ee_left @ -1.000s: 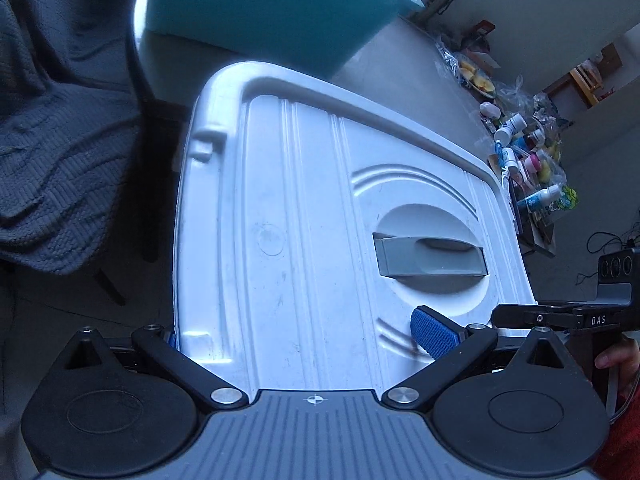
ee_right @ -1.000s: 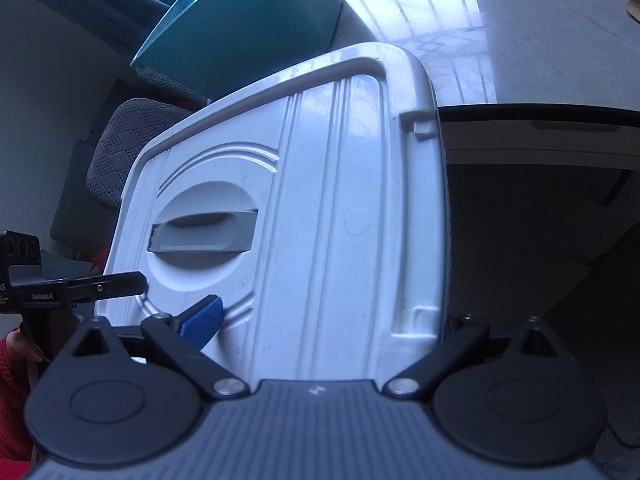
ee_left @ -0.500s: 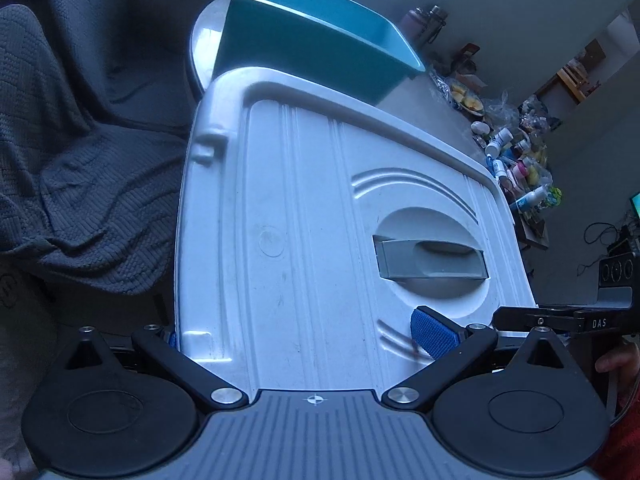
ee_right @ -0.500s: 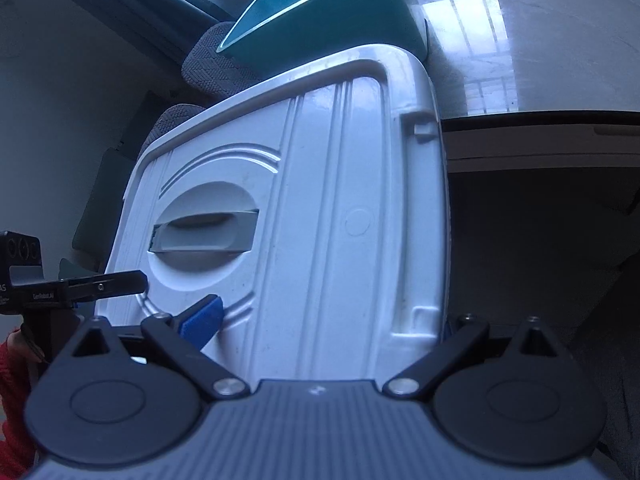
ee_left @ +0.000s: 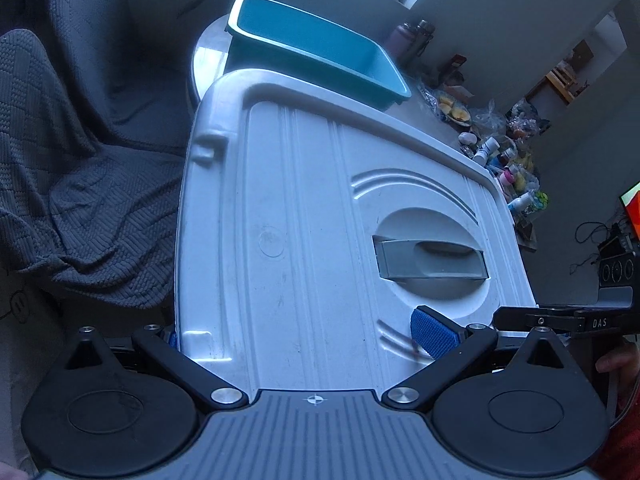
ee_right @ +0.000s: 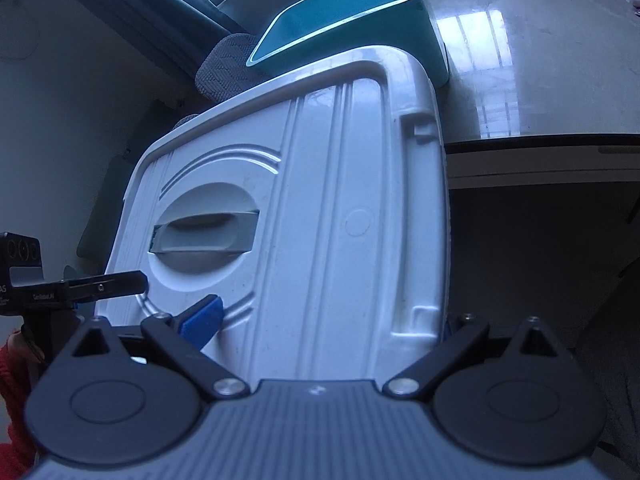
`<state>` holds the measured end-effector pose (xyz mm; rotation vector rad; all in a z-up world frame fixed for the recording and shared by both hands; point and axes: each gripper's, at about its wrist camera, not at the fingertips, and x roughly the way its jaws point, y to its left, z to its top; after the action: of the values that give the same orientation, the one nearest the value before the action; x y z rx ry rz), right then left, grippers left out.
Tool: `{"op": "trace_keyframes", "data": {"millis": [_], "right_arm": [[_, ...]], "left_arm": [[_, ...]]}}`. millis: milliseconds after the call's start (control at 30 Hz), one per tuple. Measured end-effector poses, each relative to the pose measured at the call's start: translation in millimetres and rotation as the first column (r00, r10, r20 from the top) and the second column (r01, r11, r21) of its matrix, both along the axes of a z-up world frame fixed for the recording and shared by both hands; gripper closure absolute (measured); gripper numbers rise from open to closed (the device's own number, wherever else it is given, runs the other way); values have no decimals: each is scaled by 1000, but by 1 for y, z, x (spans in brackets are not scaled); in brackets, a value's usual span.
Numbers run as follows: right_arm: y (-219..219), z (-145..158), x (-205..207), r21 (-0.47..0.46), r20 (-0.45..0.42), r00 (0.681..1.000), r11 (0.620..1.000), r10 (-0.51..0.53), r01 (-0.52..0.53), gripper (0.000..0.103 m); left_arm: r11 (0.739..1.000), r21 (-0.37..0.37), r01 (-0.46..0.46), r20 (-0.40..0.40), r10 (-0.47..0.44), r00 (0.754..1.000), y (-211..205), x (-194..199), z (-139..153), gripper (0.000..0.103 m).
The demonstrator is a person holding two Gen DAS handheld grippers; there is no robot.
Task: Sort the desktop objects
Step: 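Carry the raised lid with both grippers over the teal bin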
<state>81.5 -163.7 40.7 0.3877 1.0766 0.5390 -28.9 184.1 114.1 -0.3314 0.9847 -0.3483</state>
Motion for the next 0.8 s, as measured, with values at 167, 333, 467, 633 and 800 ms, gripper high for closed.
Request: {"op": "trace_keyframes", "data": {"millis": [167,333,467,633,800], "right_arm": [[-4,15,5,-1,3,1000,1000,-2,2,4],[-1,25,30,-2,18,1000,1000,-1,1,4],[0,30,53,5,24,1000,1000,1,-1,4],[-2,40,81,10,46,999,1000,6,-6,4],[-10,47,102,15,58,998,1000,14,-15,4]], "left_arm": [[1000,-1,-2,7,2,1000,2,17,12,0],[1000,0,-4,15,4,1000,6,44,22,0],[1000,5,-7,18,7,1000,10,70,30,0],[1000,10,-15,32,15,999,11,107,41,0],[1000,10,-26,36,26,999,10,138,49,0]]}}
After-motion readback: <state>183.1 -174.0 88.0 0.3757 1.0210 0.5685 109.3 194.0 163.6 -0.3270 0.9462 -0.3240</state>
